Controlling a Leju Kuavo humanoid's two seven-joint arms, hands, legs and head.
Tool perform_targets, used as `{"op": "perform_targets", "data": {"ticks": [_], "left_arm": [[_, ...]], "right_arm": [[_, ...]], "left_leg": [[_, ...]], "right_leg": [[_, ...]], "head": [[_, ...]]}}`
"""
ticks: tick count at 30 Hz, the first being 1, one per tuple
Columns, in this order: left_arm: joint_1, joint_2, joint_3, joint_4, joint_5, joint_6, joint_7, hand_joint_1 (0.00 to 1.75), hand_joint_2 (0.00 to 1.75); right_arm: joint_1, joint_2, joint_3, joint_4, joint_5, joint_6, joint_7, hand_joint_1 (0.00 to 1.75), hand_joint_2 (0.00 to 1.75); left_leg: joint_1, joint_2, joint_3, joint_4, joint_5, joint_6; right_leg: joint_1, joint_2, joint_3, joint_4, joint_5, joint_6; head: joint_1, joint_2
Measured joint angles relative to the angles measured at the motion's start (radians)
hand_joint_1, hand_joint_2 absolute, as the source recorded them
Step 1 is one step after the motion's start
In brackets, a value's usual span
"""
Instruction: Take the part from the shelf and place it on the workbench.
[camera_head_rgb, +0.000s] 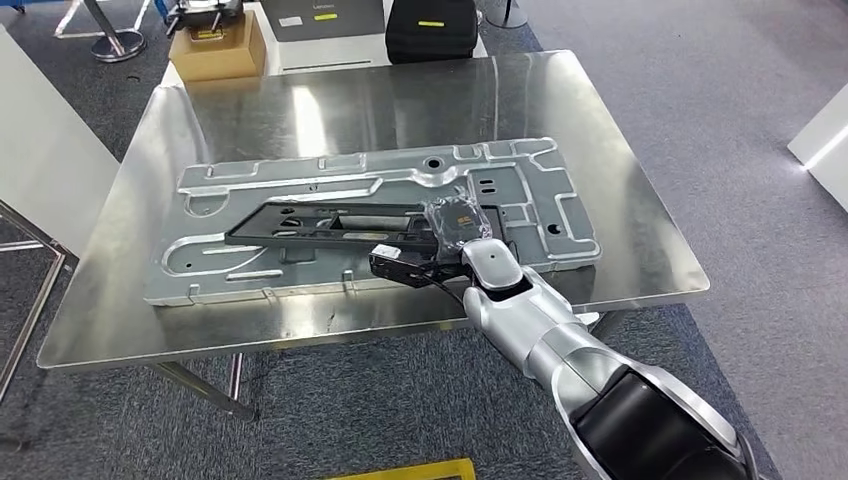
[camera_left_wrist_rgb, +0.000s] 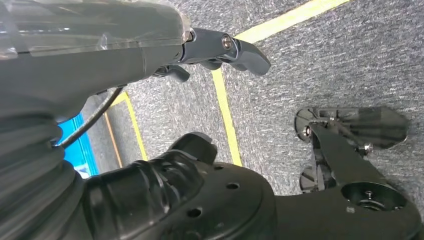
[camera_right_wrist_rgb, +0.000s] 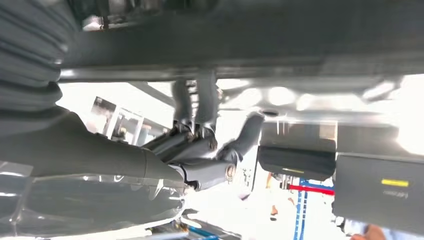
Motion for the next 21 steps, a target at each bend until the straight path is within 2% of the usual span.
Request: {"op": "perform_targets", "data": {"ticks": [2,3,4,5,6,8,9,10,13,14,15,16,18,19,20,21], "left_arm": [[0.001,0.0,0.006,0.0,0.005,0.0,-0.003,0.0,0.0],[0.002,0.0,0.01,0.0,0.008,0.0,-0.005,0.0,0.0],[0.002,0.0,0.014,0.0,0.011,0.0,-0.007,0.0,0.0],[0.002,0.001,0.018,0.0,0.013,0.0,-0.009,0.0,0.0],[0.003,0.003,0.021,0.0,0.014,0.0,-0.009,0.0,0.0],[0.002,0.007,0.024,0.0,0.015,0.0,-0.011,0.0,0.0],[0.001,0.008,0.025,0.0,0.015,0.0,-0.014,0.0,0.0],[0.001,0.009,0.027,0.0,0.015,0.0,-0.017,0.0,0.0],[0.002,0.01,0.033,0.0,0.016,0.0,-0.022,0.0,0.0],[0.002,0.01,0.035,0.0,0.016,0.0,-0.023,0.0,0.0],[0.002,0.01,0.038,0.0,0.017,0.0,-0.024,0.0,0.0],[0.001,0.011,0.041,0.0,0.017,0.0,-0.025,0.0,0.0],[0.002,0.011,0.045,0.0,0.017,0.0,-0.026,0.0,0.0],[0.002,0.012,0.045,0.0,0.017,0.0,-0.026,0.0,0.0],[0.003,0.012,0.046,0.0,0.017,0.0,-0.025,0.0,0.0],[0.004,0.012,0.046,0.0,0.018,0.001,-0.023,0.0,0.0]], "right_arm": [[-0.001,0.0,0.0,0.0,-0.012,0.001,0.0,0.0,0.0],[0.0,0.0,0.0,0.0,-0.016,0.001,0.0,0.0,0.0],[0.001,-0.001,0.0,0.0,-0.02,0.002,0.0,0.0,0.0],[0.002,-0.001,0.0,0.0,-0.022,0.002,0.0,0.0,0.0],[0.002,-0.001,0.0,0.0,-0.023,0.002,0.0,0.0,0.0],[0.001,-0.002,-0.001,0.0,-0.024,0.002,0.001,0.0,0.0],[0.0,-0.002,-0.001,-0.001,-0.025,0.002,0.001,0.0,0.0],[-0.001,-0.003,-0.002,-0.001,-0.026,0.002,0.002,0.0,0.0],[-0.002,-0.005,-0.005,-0.001,-0.031,0.002,0.005,0.0,0.0],[-0.004,-0.006,-0.006,-0.001,-0.032,0.002,0.007,0.0,0.0],[-0.006,-0.008,-0.007,-0.001,-0.033,0.002,0.009,0.0,0.0],[-0.007,-0.01,-0.008,0.0,-0.035,0.002,0.012,0.0,0.0],[-0.006,-0.014,-0.008,0.0,-0.037,0.002,0.015,0.0,0.0],[-0.004,-0.016,-0.008,0.001,-0.038,0.003,0.016,0.0,0.0],[-0.003,-0.018,-0.008,0.001,-0.039,0.003,0.017,0.0,0.0],[-0.003,-0.02,-0.009,0.002,-0.04,0.003,0.019,0.0,0.0]], "left_leg": [[0.001,0.0,-0.055,0.123,-0.064,-0.005],[0.002,0.0,-0.083,0.184,-0.086,-0.007],[0.002,0.0,-0.099,0.218,-0.092,-0.008],[0.002,0.0,-0.098,0.216,-0.08,-0.008],[0.002,0.0,-0.076,0.173,-0.05,-0.006],[0.0,0.0,-0.005,0.034,0.009,0.001],[-0.002,-0.001,0.021,-0.019,0.025,0.005],[-0.004,-0.002,0.034,-0.047,0.029,0.009],[-0.005,-0.003,0.035,-0.059,0.034,0.023],[-0.003,-0.003,0.036,-0.062,0.037,0.03],[0.0,-0.001,0.037,-0.066,0.04,0.036],[0.0,0.0,0.036,-0.068,0.042,0.04],[0.0,0.0,0.034,-0.067,0.043,0.043],[0.0,0.0,0.034,-0.066,0.042,0.043],[0.0,0.0,0.033,-0.065,0.042,0.043],[0.0,0.0,0.033,-0.063,0.042,0.042]], "right_leg": [[0.0,-0.001,0.001,-0.002,0.001,-0.006],[0.002,0.0,0.001,-0.001,0.001,-0.007],[0.003,0.0,0.0,0.0,0.001,-0.007],[0.003,0.001,0.0,0.001,0.001,-0.007],[0.003,0.002,0.001,0.002,0.0,-0.006],[0.005,0.003,0.0,0.006,-0.001,-0.003],[0.007,0.004,-0.001,0.009,-0.002,0.001],[0.008,0.005,-0.003,0.01,-0.001,0.006],[0.007,0.005,-0.005,0.009,0.0,0.024],[0.007,0.004,-0.01,0.02,-0.009,0.029],[0.006,0.004,-0.024,0.05,-0.03,0.033],[0.005,0.003,-0.048,0.104,-0.062,0.037],[0.004,0.003,-0.109,0.239,-0.124,0.043],[0.003,0.003,-0.13,0.284,-0.137,0.044],[0.003,0.003,-0.134,0.291,-0.129,0.044],[0.002,0.003,-0.118,0.259,-0.104,0.043]], "head": [[0.0,0.0],[0.0,0.0],[0.0,0.0],[0.0,0.0],[0.0,0.0],[0.0,0.0],[0.0,0.0],[0.0,0.0],[0.0,0.0],[0.001,0.0],[0.001,0.0],[0.001,0.0],[0.001,0.0],[0.001,0.0],[0.001,0.0],[0.001,0.0]]}}
